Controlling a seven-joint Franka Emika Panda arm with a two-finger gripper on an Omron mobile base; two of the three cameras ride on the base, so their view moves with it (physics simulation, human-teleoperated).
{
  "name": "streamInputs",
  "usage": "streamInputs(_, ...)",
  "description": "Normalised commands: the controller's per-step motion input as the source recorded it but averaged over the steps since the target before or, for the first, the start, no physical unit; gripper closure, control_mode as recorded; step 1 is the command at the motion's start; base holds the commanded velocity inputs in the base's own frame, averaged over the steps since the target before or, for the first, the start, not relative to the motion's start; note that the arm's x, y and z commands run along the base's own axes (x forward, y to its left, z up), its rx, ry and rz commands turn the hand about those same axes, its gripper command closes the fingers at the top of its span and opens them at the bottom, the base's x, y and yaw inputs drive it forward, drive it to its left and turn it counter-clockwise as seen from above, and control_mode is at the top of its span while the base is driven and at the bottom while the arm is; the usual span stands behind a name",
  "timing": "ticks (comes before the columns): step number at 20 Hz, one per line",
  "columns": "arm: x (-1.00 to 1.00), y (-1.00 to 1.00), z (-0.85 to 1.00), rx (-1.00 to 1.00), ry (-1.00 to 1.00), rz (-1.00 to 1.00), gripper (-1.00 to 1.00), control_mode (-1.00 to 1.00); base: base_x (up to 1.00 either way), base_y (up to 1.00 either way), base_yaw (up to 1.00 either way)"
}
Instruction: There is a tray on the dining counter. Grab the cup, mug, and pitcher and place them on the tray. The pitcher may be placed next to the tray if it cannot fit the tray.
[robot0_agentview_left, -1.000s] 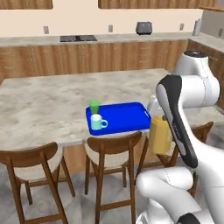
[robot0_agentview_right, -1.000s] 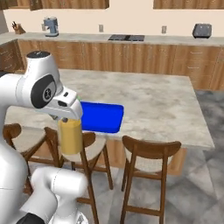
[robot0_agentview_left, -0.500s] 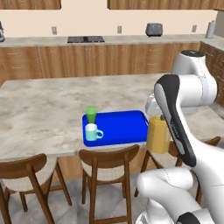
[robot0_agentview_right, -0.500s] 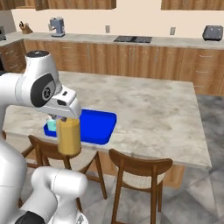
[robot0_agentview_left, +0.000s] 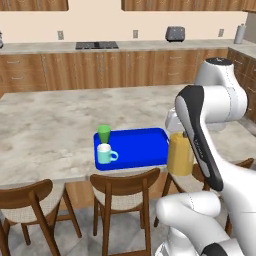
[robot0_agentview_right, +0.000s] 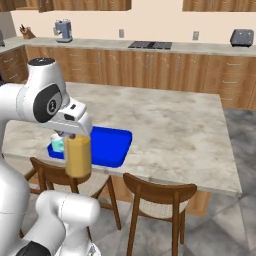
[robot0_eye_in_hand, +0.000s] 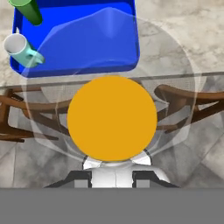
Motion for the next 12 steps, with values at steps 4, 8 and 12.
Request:
streamInputs(4, 0.71, 0.0, 0.0, 0.0, 0.01, 0.0, 1.0, -1.0, 0.22, 0.0, 0.0)
streamInputs(8, 0.98, 0.0, 0.0, 0.0, 0.0, 0.0, 1.0, -1.0, 0.0, 0.0, 0.0)
streamInputs(12, 0.78, 0.0, -0.02, 0.0, 0.0, 0.01, 1.0, -1.0, 0.0, 0.0, 0.0)
